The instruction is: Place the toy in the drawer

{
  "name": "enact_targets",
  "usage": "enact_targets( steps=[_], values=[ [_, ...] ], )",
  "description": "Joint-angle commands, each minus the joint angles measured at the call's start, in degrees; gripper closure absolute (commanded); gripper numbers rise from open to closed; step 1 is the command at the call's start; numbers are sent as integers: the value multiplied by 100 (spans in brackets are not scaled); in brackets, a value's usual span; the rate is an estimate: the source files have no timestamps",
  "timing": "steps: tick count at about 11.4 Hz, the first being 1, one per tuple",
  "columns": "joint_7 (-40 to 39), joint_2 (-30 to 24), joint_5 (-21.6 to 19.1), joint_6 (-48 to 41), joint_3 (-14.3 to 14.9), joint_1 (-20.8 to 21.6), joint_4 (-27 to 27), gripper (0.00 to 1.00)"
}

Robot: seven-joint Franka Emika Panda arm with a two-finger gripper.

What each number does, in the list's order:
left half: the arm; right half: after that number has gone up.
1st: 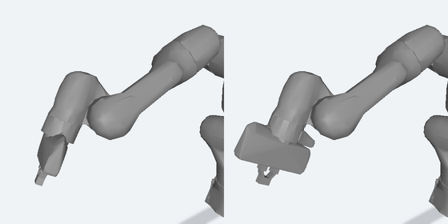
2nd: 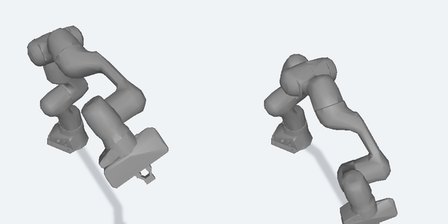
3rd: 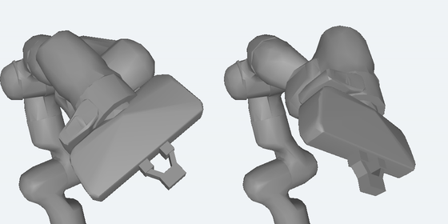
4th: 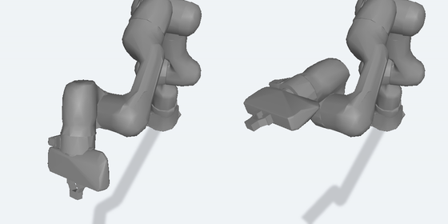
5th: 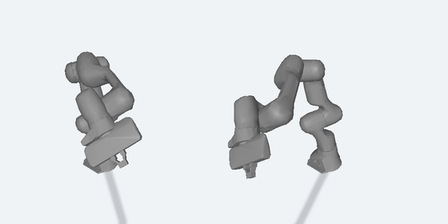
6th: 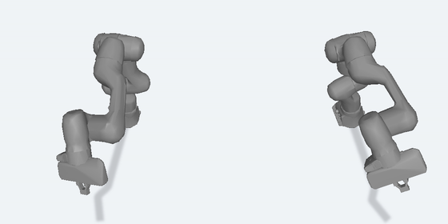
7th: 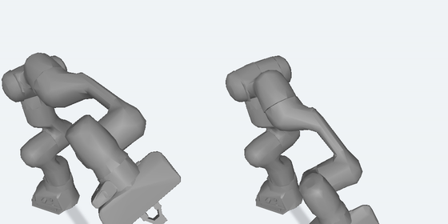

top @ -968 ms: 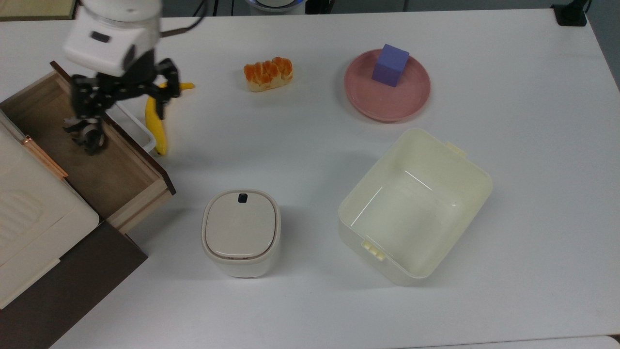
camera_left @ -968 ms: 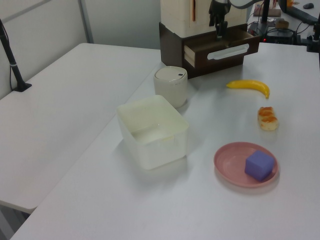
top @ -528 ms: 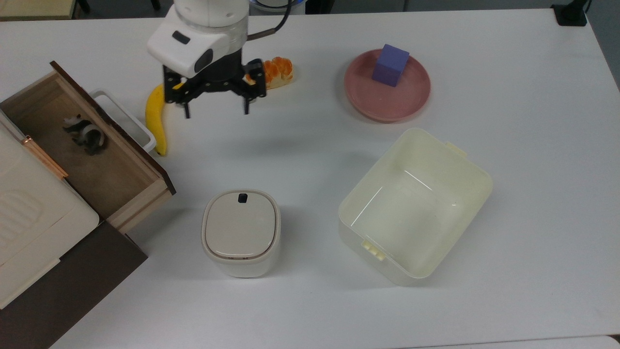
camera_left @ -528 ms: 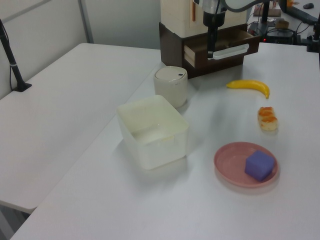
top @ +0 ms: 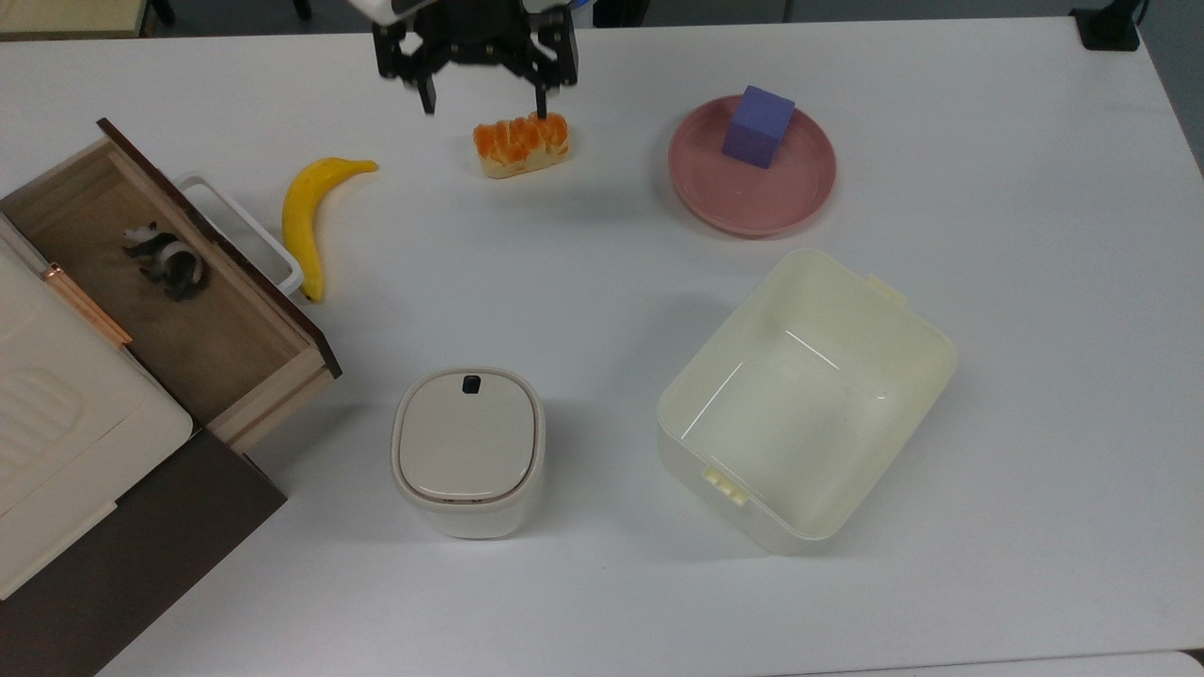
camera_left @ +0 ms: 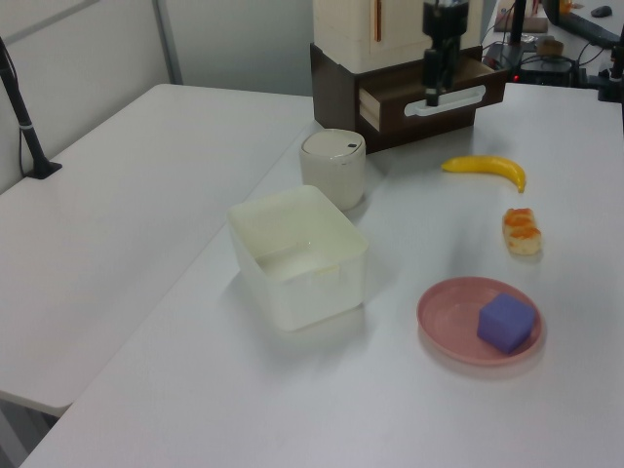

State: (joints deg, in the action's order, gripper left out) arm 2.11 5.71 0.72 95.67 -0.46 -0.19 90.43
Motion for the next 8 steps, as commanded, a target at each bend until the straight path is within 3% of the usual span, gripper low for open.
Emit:
enact_targets(
  steps=[1,8],
  values=[
    [158,-562,-55,-303,73,107,448,0],
    [141,-493,156,-198,90,186,309,0]
  ],
)
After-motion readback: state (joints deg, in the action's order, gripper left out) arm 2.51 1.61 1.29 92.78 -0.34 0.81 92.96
